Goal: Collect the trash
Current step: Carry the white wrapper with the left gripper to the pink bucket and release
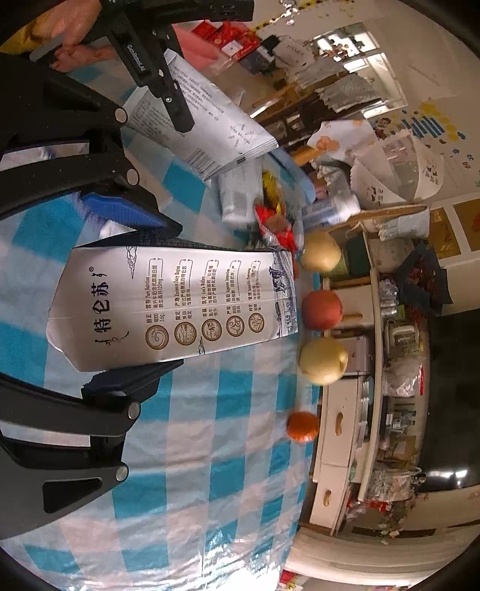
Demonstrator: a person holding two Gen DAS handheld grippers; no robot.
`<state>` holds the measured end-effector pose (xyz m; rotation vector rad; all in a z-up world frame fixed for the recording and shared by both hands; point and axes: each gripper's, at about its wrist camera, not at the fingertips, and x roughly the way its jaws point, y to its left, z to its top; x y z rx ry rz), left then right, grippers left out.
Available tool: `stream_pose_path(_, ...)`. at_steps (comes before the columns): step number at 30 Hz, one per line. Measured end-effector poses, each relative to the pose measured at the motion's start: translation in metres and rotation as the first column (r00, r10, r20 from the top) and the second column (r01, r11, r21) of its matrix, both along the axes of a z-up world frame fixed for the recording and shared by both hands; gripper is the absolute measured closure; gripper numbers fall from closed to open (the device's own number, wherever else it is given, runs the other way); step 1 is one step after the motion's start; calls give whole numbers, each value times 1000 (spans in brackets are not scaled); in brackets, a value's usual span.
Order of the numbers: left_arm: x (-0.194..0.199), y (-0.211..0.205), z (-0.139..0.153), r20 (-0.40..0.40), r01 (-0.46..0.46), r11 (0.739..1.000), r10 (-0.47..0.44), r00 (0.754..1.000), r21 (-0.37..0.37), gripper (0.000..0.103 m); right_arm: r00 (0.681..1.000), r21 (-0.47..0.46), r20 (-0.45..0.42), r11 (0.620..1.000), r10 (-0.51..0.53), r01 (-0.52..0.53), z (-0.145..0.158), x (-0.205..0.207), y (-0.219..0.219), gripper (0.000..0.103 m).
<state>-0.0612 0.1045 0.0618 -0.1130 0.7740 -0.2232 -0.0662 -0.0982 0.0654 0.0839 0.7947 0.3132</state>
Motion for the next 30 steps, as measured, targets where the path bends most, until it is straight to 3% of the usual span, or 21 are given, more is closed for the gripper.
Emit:
stream_pose_path(6,-9,49,25,68,-152,988,150,986,36,84,996,24,-7,996,87,-86,11,-7,58,38)
stream_pose_path(12,-25,116,47,115,-330,943,323,939,40,84,976,33,5,975,219,-219,25,-18,140,38)
stream_pose_path(17,-40,173,54,118,-443,896,438,891,18,84,944,43,14,943,330,-330,35,-22,212,38)
stream_pose_path(23,-54,233,52,112,-589,807,582,805,40,84,888,13,15,888,460,-460,40,-31,301,38)
stream_pose_path(30,-64,276,44,75,-672,738,668,740,60,83,836,-11,-25,836,548,-548,28,-31,380,38)
